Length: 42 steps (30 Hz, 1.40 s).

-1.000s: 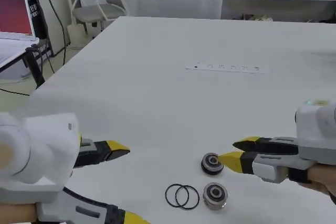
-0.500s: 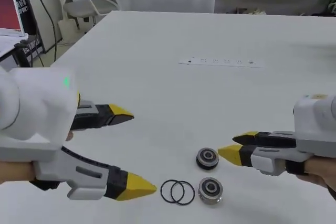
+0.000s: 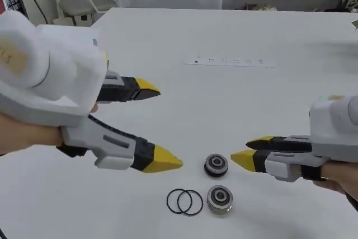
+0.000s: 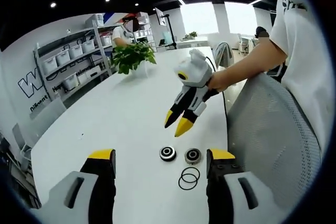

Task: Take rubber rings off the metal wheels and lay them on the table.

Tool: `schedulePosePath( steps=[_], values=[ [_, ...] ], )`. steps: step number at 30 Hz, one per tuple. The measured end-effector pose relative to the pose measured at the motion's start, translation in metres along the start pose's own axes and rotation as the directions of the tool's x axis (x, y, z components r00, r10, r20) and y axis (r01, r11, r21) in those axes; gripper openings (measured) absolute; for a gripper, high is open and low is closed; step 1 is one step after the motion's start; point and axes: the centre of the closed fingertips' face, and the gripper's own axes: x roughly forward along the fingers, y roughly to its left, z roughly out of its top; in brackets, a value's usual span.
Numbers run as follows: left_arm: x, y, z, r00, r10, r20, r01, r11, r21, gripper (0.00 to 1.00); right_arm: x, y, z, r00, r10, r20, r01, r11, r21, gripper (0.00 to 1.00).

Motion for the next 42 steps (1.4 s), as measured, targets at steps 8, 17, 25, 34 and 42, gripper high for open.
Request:
schedulePosePath(
  steps=[8, 17, 25, 34, 42],
  values=[
    [0.010, 0.008, 0.015, 0.9993, -0.013, 0.034, 0.012, 1.000, 0.022, 0.67, -0.001, -0.001, 0.001, 1.0000, -0.003, 0.005, 0.003, 1.000, 0.005, 0.30],
    [0.025, 0.019, 0.024, 0.9977, -0.012, 0.067, 0.009, 0.999, 0.031, 0.66, 0.000, 0.000, 0.000, 1.0000, 0.002, 0.004, -0.002, 1.000, 0.003, 0.29],
    [0.051, 0.030, 0.018, 0.9896, 0.024, 0.142, -0.019, 0.999, -0.039, 0.57, 0.004, 0.001, -0.008, 0.9995, 0.009, -0.032, -0.009, 1.000, -0.022, 0.29],
    [0.096, 0.018, -0.015, 0.9819, 0.093, 0.165, -0.081, 0.994, -0.078, 0.39, 0.013, 0.002, -0.023, 0.9967, 0.011, -0.080, -0.015, 0.999, -0.038, 0.27],
    [0.125, -0.002, -0.049, 0.9979, 0.027, 0.059, -0.023, 0.997, -0.074, 0.32, 0.024, 0.003, -0.040, 0.9887, -0.024, -0.148, 0.007, 0.994, -0.113, 0.26]
  ],
)
